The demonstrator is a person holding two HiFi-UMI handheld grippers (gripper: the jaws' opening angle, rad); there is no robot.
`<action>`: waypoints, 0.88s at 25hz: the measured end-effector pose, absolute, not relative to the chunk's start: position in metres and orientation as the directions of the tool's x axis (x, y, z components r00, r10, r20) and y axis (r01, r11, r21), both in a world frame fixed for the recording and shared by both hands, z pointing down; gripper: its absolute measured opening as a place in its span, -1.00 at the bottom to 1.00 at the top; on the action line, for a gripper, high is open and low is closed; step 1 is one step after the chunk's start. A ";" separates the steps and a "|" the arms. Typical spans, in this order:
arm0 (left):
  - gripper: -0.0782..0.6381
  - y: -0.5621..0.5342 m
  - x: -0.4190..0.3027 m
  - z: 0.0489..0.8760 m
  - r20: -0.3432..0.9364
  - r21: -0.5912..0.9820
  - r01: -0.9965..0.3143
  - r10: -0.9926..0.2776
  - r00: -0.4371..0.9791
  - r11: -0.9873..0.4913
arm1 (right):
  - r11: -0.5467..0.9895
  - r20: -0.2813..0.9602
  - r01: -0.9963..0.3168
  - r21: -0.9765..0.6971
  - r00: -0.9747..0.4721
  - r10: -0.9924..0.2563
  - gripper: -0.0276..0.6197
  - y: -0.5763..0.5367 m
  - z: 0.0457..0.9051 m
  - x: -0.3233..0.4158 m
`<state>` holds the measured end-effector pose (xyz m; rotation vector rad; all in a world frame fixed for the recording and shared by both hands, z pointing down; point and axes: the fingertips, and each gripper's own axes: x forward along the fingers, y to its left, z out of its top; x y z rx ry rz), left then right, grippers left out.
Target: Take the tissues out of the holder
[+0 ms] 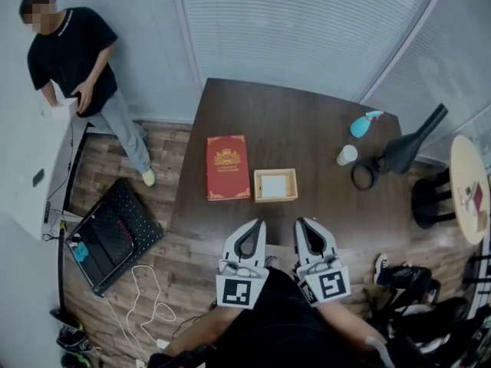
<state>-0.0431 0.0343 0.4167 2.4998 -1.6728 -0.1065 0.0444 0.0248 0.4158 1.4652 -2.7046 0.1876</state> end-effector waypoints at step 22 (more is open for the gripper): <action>-0.79 -0.035 -0.090 0.430 0.025 0.169 -0.922 -0.934 0.356 -0.347 | 0.530 0.477 -0.830 -0.175 -0.542 -0.692 -0.85 -0.084 0.582 0.012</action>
